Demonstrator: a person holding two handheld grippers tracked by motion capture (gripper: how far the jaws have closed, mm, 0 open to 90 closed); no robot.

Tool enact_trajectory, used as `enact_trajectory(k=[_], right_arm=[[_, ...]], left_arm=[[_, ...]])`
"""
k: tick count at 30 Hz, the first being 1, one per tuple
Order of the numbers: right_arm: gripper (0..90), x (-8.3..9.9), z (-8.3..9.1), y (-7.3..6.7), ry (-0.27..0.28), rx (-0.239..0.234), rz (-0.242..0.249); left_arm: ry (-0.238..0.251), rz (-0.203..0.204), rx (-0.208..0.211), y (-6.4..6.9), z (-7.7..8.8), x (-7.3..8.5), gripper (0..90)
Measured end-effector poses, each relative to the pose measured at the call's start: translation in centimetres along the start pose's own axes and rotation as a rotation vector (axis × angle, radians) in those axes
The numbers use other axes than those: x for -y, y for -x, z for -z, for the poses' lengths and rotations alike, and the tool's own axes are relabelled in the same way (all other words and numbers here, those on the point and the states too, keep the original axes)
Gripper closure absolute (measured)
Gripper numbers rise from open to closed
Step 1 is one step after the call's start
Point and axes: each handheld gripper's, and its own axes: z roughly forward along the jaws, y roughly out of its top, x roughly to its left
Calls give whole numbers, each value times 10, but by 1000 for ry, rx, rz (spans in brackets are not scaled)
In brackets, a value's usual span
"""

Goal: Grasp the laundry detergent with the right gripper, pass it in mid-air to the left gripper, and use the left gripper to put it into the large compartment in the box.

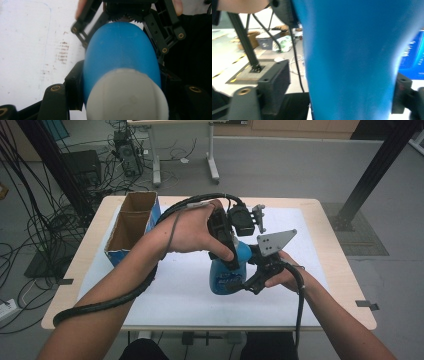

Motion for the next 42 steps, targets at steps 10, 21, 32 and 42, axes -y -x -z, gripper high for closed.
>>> enact_trajectory(k=[10,21,32,42], right_arm=[[9,-4,5,4,-55,53,-3],[9,-13,13,3,-139,54,-17],[16,-13,29,4,-326,74,-74],[24,-8,49,9,-538,143,-145]], left_arm=[[3,10,-2,-1,2,2,380],[6,40,-11,-2,6,4,380],[1,98,-21,-6,9,9,380],[-5,160,-43,-13,10,20,379]])
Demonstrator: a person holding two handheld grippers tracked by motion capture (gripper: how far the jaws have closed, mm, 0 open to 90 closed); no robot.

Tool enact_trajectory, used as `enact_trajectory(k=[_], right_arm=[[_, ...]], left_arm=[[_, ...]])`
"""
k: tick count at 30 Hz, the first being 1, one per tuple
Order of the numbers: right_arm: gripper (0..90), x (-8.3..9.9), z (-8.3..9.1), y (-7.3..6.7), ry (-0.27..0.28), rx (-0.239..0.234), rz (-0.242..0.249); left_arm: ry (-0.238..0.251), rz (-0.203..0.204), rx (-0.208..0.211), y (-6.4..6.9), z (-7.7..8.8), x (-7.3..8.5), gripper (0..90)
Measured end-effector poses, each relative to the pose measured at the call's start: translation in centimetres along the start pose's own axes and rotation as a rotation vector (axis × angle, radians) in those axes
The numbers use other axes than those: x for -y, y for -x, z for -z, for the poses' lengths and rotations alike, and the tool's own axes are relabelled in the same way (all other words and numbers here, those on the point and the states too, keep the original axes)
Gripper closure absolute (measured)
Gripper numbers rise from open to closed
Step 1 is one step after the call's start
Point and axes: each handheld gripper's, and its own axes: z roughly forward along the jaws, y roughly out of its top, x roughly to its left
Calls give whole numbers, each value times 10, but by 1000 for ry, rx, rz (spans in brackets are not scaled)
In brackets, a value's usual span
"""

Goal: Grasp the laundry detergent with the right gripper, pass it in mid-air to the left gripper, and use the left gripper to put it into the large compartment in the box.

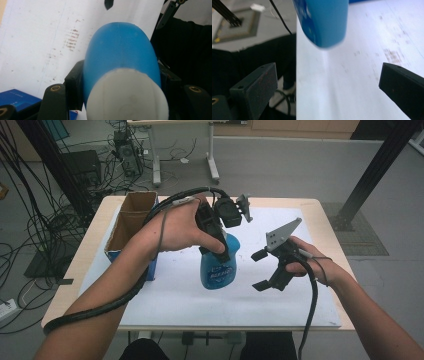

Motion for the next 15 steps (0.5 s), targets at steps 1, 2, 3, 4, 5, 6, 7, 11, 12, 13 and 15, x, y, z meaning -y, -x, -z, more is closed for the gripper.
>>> enact_trajectory(k=[1,2,3,4,5,6,7,11,12,13,15], right_arm=[[24,1,1,1,-21,13,-5],[25,3,3,2,-42,23,-11],[26,4,4,2,-67,36,-17],[25,5,5,3,-91,50,-20],[27,6,5,3,-117,59,-26],[28,6,5,4,-148,70,-29],[27,7,6,4,-177,84,-32],[29,10,6,5,-283,119,-42],[29,10,6,5,-302,124,-44],[30,11,6,6,-324,125,-47],[31,13,5,7,-369,137,-53]], left_arm=[[-1,9,1,-1,0,1,379],[2,19,1,-3,0,2,379],[-5,24,-2,-3,1,3,379],[-5,31,-5,-4,1,4,379],[-4,37,-8,-5,2,5,379],[-9,41,-11,-6,3,6,379],[-5,50,-14,-7,5,6,380],[-5,82,-22,-12,9,11,379],[-5,87,-24,-13,9,12,379],[-3,97,-27,-15,10,13,379],[-3,112,-30,-17,11,15,379]])
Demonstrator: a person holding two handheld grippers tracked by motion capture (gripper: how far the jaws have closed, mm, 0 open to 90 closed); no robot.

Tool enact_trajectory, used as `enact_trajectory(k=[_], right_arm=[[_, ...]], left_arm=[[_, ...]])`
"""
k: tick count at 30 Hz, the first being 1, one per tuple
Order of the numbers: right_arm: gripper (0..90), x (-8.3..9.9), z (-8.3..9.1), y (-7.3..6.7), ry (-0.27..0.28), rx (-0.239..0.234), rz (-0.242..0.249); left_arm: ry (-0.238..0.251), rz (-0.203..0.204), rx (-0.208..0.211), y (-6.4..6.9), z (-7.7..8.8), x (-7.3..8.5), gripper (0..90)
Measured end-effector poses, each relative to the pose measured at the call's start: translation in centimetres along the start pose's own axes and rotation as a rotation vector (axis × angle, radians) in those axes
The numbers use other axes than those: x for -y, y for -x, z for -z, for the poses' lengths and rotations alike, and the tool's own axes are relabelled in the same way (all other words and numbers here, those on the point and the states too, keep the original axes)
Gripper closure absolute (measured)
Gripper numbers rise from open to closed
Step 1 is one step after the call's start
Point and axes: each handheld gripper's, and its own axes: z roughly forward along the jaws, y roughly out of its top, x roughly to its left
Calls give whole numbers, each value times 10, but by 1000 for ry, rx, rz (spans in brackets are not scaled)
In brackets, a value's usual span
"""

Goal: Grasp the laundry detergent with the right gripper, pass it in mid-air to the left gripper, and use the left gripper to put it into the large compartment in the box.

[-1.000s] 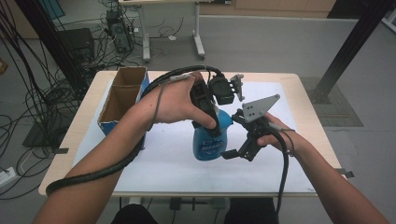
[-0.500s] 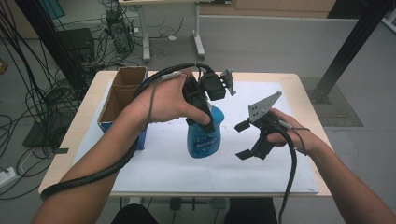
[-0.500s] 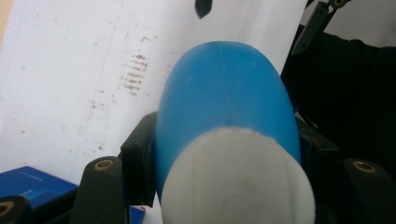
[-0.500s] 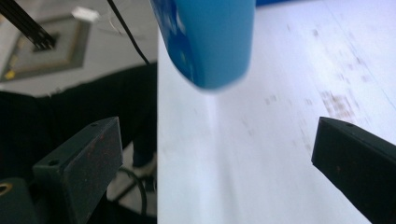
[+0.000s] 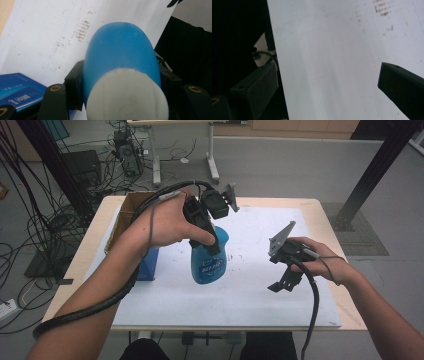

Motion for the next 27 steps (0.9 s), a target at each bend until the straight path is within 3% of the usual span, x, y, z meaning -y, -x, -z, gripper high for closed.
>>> enact_trajectory(k=[7,11,27], right_arm=[[40,6,-12,4,-175,49,-40],[46,8,-18,6,-227,62,-59],[48,7,-20,6,-218,65,-58]], left_arm=[[-8,50,-17,-9,2,5,379],[-15,76,-28,-14,7,7,380],[2,200,-70,-34,53,5,379]])
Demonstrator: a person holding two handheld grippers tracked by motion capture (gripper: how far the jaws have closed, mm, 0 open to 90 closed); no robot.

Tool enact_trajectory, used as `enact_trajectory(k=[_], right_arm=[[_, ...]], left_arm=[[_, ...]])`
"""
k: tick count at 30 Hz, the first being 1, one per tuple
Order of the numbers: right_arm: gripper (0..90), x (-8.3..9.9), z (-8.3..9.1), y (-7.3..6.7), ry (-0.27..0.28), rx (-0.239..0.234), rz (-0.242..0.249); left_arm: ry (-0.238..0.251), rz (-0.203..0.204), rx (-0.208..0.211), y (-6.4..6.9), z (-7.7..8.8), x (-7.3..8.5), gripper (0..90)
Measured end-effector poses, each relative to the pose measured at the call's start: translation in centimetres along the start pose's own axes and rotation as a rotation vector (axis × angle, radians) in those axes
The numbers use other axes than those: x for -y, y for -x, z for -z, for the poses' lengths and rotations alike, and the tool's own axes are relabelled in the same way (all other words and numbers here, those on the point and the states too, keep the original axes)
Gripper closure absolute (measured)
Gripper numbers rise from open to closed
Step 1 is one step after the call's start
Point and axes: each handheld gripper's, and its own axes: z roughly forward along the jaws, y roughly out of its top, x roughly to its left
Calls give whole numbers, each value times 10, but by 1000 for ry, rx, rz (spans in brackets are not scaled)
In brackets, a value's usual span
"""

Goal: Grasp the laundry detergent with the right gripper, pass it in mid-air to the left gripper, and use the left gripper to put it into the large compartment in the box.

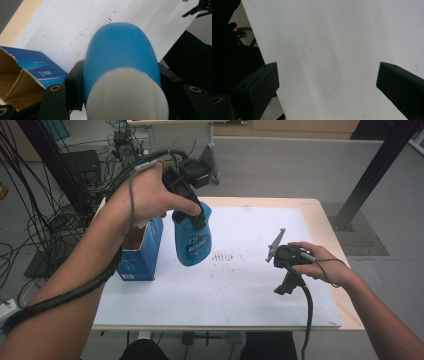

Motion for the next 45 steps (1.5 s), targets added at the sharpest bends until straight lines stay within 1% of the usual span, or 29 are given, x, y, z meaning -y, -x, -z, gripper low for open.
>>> enact_trajectory(k=[3,7,8,9,11,12,14,16,17,19,20,22,24,25,27,28,31,32,34,37,38,40,41,43,44,45], right_arm=[[48,-1,0,0,1,-1,7],[49,-2,-1,-1,5,-8,5],[51,-2,-1,-1,7,-9,6],[51,-2,-1,0,11,-11,15],[51,-1,-2,0,7,-16,4],[51,-1,-3,0,10,-16,5],[50,-1,-4,0,13,-19,3],[49,-1,-4,0,14,-20,7],[48,-1,-4,-1,17,-15,4],[49,-2,-5,-1,16,-21,6],[49,-2,-5,-1,15,-16,8],[49,-2,-5,-2,12,-16,9],[49,-3,-5,-2,16,-14,8],[49,-3,-4,-2,16,-13,7],[49,-4,-5,-3,17,-13,7],[49,-4,-5,-3,17,-12,5],[49,-4,-5,-3,23,-13,9],[48,-4,-5,-3,23,-15,8],[49,-5,-4,-3,24,-8,10],[48,-5,-3,-2,30,-4,7],[48,-5,-3,-2,31,-4,9],[48,-5,-2,-2,33,-3,6],[48,-5,-2,-2,34,-4,4],[48,-5,-3,-1,35,-4,6],[48,-5,-3,-1,36,-3,4],[48,-5,-3,-1,37,-4,5]], left_arm=[[-5,33,-18,-8,12,-4,379],[-7,90,-66,-21,30,-9,379],[-9,96,-70,-23,33,-9,379],[-8,124,-78,-29,39,-10,379],[-3,161,-93,-35,48,-12,379],[-5,170,-101,-38,52,-13,379],[-9,196,-108,-43,58,-14,379],[-4,227,-117,-49,63,-15,379],[-9,246,-118,-53,67,-15,379],[-1,278,-124,-58,73,-15,379],[-5,284,-126,-60,75,-15,379],[-6,311,-130,-67,80,-14,380],[-9,339,-135,-74,83,-12,379],[-13,366,-143,-79,84,-10,379],[-13,393,-151,-85,85,-8,379],[-15,413,-154,-89,85,-6,380],[-27,454,-160,-101,86,1,379],[-23,476,-160,-107,87,6,379],[-16,506,-155,-114,87,11,379],[-11,558,-160,-125,89,20,379],[-10,566,-163,-126,90,22,379],[-6,601,-173,-131,91,27,380],[-10,606,-176,-133,92,28,379],[-6,646,-183,-138,92,33,379],[-7,652,-186,-139,92,34,379],[-6,667,-192,-141,92,36,379]])
